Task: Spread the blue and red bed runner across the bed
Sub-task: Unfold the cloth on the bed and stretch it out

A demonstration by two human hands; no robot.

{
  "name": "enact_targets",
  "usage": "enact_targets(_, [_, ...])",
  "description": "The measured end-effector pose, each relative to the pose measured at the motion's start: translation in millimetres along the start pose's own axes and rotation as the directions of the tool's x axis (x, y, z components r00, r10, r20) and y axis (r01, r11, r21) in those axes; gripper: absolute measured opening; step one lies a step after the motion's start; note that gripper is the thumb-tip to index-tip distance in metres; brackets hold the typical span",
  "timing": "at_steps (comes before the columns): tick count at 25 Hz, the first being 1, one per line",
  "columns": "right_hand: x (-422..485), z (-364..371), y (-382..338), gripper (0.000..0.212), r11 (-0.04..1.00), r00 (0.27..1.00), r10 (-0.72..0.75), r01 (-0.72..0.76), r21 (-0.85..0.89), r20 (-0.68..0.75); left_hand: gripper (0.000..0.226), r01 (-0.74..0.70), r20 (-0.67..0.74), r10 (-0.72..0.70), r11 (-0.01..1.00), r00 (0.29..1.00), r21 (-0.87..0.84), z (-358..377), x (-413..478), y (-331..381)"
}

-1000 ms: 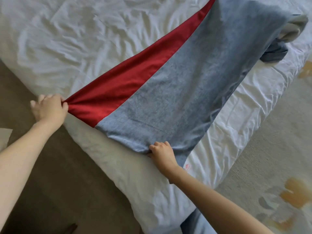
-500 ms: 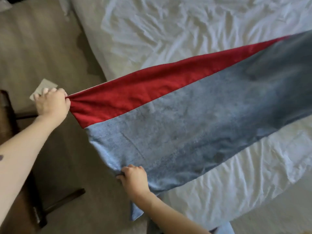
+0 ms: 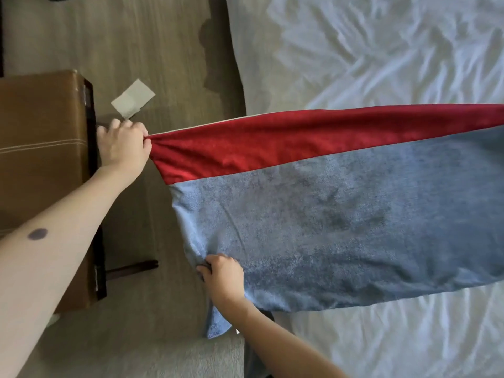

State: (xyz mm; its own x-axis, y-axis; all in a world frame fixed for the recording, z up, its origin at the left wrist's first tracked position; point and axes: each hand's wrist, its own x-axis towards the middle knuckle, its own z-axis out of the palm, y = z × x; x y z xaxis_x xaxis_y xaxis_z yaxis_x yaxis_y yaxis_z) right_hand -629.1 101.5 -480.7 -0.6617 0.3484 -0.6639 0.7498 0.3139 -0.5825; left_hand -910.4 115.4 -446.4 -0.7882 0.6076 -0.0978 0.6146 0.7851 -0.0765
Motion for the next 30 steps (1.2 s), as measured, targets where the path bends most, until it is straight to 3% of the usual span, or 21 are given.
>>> enact_targets(9, [15.8,1.2,10.7,0.021,0.999,0.997,-0.03,0.033,-0.037,0.074,0.018,0.055,0.056,-0.055,0.998,0.997,-0.002,22.2,-11.5,1.6])
enact_targets(12, [22.7,-20.0,20.5,0.025,0.998,0.999,-0.041,0.04,-0.056,-0.014,0.019,0.066,0.074,-0.062,0.996,0.995,-0.052,23.6,-15.0,16.9])
enact_targets(15, [29.3,-53.3,35.6,0.024,0.997,0.995,-0.022,0.015,-0.072,-0.096,0.02,-0.004,0.101,0.017,0.993,0.995,-0.121,23.6,-21.0,48.4])
enact_targets(23, [17.0,-166.8,117.6,0.02,0.992,0.924,0.126,-0.117,0.047,-0.36,0.018,-0.254,0.077,0.294,0.908,0.953,-0.334,11.0,-31.8,223.9])
enact_targets(30, [-27.1,-253.7,216.2,0.018,0.956,0.799,0.286,-0.202,0.212,-0.529,0.025,-0.482,0.097,0.541,0.806,0.836,-0.343,-1.5,-61.2,395.4])
